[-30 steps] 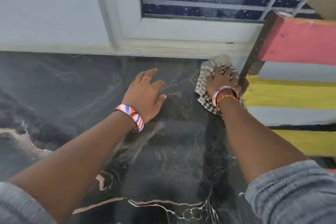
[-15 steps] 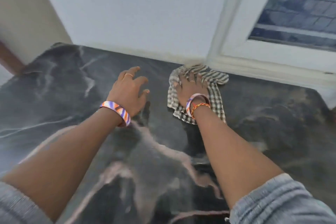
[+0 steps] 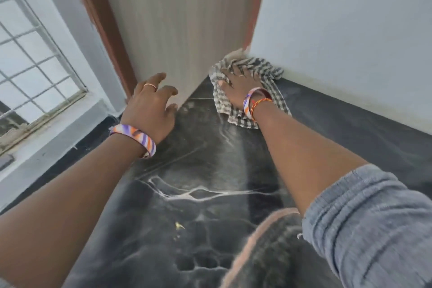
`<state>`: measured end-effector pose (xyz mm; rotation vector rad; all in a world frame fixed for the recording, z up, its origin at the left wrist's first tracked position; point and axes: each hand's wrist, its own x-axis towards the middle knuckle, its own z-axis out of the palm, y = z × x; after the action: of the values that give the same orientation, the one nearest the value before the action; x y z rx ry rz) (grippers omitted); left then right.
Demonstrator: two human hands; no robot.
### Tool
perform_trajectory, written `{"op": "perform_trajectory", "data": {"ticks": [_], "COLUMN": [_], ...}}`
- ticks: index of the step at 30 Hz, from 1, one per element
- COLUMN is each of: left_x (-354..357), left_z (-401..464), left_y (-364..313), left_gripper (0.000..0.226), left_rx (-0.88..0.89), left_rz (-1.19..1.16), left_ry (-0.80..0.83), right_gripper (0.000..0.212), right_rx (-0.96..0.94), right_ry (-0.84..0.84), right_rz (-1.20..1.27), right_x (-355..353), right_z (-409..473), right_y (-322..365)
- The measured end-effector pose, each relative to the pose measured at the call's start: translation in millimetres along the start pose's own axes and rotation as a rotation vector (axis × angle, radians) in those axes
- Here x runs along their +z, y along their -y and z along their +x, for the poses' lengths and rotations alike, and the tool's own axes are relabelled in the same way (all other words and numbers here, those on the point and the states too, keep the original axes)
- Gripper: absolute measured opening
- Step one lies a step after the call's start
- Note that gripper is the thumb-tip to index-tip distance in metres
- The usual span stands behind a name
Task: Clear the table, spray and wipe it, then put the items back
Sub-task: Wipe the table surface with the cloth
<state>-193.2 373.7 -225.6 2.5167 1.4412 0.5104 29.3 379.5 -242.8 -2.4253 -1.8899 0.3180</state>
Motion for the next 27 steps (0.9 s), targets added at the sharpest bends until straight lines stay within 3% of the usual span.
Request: {"op": "perform_trajectory", "data": {"ticks": [8, 13, 18, 24, 27], "left_x": [-15.4, -34.0, -58.8, -88.1, -98.2], "left_z": [-6.7, -30.9, -75.5, -155.7, -197.6], "left_y": [30.5, 33.8, 38.8, 49.0, 59.4], "left_gripper": [0.034, 0.037, 0.034, 0.036, 0.043], "left_rx": [-0.185, -0.340, -0.370, -0.308, -0.264], "left_rz": [-0.237, -0.312, -0.317, -0.060, 0.066], "left_ry": [0.086, 0.232, 0.301, 0.684, 0.705], "right_gripper": [0.051, 0.047, 0.040, 0.044, 0.046], "right_rx": [-0.242, -0.391, -0.635, -0.842, -0.852], "right_ry": [0.045, 0.073, 0.051, 0.112, 0.128], "right_rz": [0.029, 0.129, 0.169, 0.032, -0.022], "right_x": [5.4, 14.5, 35.5, 74.4, 85.4], "right_z": [-10.3, -69.2, -152.9, -246.3, -287.4], "right_y": [46.5, 99.3, 165.7, 233.5, 248.3]}}
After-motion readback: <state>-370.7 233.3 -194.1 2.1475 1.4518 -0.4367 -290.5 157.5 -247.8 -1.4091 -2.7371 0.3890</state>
